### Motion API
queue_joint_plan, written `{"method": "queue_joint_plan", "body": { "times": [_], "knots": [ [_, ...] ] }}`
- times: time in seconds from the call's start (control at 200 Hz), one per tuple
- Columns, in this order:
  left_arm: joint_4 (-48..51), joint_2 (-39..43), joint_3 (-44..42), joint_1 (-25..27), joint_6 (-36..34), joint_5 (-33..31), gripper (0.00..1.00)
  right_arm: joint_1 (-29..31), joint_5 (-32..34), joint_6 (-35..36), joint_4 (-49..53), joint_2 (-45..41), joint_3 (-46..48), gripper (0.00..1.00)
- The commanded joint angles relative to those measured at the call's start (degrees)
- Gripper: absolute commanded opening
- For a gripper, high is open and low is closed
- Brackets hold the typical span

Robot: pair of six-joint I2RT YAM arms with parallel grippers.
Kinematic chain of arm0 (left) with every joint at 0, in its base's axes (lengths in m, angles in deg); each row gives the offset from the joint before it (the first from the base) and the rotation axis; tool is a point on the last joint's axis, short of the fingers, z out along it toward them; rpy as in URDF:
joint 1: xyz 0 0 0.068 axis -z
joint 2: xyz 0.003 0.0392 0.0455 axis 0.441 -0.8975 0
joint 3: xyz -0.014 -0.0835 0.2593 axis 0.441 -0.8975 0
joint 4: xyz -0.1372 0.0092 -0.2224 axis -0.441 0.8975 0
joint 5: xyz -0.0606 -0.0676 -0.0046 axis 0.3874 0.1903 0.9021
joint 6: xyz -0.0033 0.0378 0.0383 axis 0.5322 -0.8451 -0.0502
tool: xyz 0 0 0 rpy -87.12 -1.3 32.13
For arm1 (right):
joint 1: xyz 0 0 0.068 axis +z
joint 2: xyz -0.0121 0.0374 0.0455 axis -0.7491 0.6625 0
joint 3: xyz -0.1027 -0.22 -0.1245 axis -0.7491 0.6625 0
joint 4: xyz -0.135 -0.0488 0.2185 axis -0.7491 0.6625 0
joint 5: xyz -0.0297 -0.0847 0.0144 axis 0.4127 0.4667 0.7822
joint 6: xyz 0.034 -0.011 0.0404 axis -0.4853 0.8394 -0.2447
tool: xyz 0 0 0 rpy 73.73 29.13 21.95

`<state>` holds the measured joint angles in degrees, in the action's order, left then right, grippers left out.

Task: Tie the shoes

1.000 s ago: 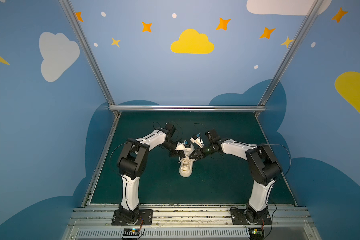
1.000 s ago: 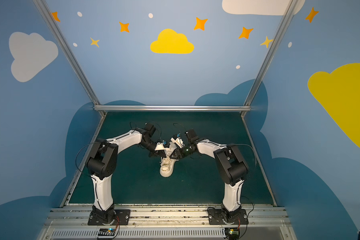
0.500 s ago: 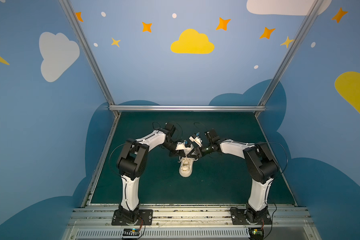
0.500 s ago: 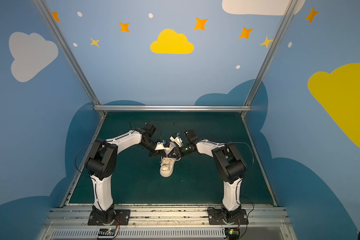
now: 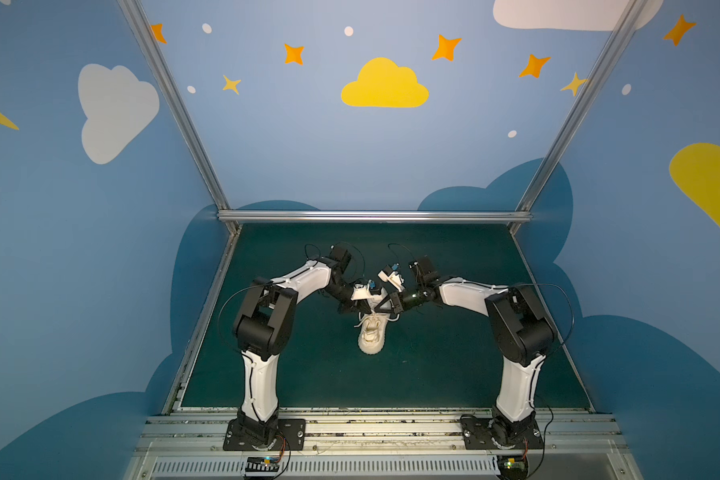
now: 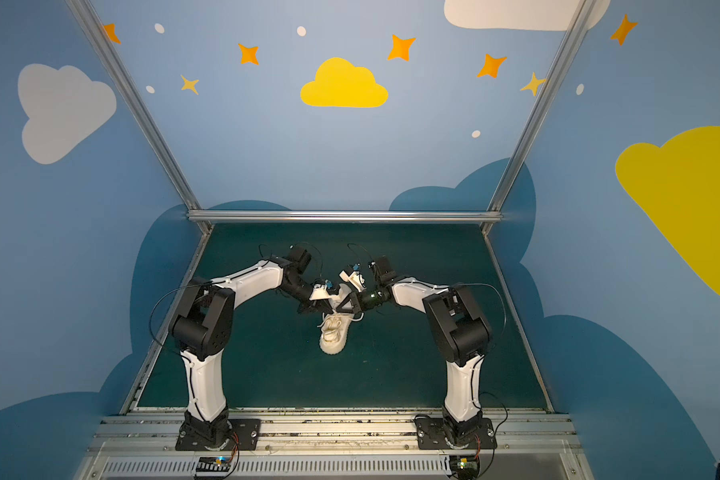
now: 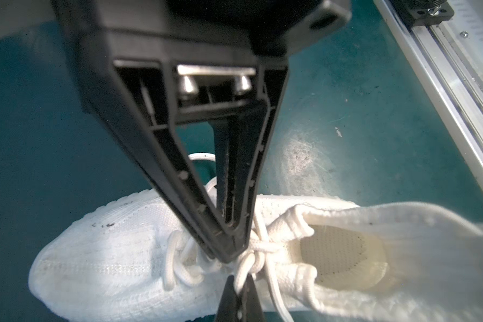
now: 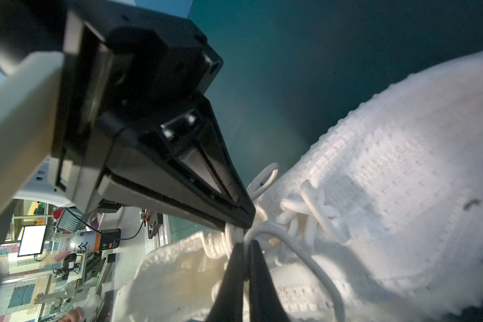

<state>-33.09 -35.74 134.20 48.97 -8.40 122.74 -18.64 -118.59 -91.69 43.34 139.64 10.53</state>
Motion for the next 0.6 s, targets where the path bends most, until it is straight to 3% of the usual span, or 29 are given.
{"method": "queue_joint_plan", "body": {
  "times": [0.0,0.095,0.22,0.591],
  "knots": [
    [0.88,2.15,-0.55,-0.29,-0.38,1.36,0.03,-0.61,-0.48,-1.35,-0.79,-2.17,1.00,0.08],
    [1.09,2.25,-0.63,-0.24,-0.57,1.10,0.03,-1.06,-0.83,-2.54,-1.98,-3.26,1.87,0.08],
    [1.37,2.28,-0.63,-0.31,-1.00,1.05,0.03,-1.18,-1.07,-2.94,-1.87,-3.75,2.09,0.00],
    [2.24,3.34,-0.29,-0.38,-2.39,-1.54,0.03,-1.59,1.26,-4.07,-1.86,-6.53,5.16,0.00]
  ]
}}
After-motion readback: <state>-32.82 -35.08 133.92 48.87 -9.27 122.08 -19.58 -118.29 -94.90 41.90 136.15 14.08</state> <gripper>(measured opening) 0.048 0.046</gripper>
